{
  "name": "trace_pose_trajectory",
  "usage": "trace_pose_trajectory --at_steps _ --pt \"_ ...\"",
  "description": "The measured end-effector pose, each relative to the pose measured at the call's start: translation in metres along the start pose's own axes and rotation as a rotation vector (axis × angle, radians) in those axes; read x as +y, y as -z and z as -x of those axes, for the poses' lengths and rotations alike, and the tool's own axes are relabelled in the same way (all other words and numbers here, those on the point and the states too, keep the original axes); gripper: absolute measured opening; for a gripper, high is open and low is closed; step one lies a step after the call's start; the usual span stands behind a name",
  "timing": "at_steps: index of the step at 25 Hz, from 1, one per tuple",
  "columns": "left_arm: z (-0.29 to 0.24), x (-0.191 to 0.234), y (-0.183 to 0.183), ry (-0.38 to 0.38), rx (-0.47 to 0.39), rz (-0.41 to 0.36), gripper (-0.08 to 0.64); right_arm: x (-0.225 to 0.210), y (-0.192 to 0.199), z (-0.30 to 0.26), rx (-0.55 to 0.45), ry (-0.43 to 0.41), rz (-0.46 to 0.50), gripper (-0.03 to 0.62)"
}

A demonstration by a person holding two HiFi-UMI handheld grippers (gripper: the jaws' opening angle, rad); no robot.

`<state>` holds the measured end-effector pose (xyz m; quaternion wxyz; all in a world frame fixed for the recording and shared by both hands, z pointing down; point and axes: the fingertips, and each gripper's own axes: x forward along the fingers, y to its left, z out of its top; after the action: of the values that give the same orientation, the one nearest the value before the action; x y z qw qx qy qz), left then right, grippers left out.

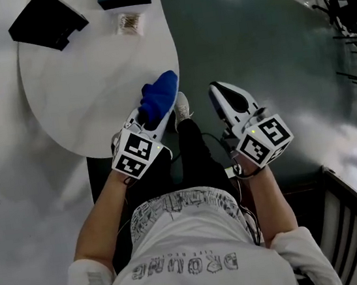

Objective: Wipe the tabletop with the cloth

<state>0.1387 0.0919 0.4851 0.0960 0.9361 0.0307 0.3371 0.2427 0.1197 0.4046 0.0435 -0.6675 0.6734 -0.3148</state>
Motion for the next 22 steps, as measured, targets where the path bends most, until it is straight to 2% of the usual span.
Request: trace_pose_trajectory --at_steps 8,14,22 --pt "0.040 0.022 -0.053 -0.079 -0.116 0.005 0.069 0.024 -0.031 -0.009 -0.033 -0.055 0.042 0.008" --pt "0.084 0.040 -0.092 -0.168 -0.216 0.008 0.069 0.049 -0.057 -0.021 -0.047 -0.112 0.089 0.008" --pt "0.145 0.067 -0.121 -0.299 -0.317 0.009 0.069 0.097 -0.085 -0.049 -0.045 -0.218 0.163 0.008"
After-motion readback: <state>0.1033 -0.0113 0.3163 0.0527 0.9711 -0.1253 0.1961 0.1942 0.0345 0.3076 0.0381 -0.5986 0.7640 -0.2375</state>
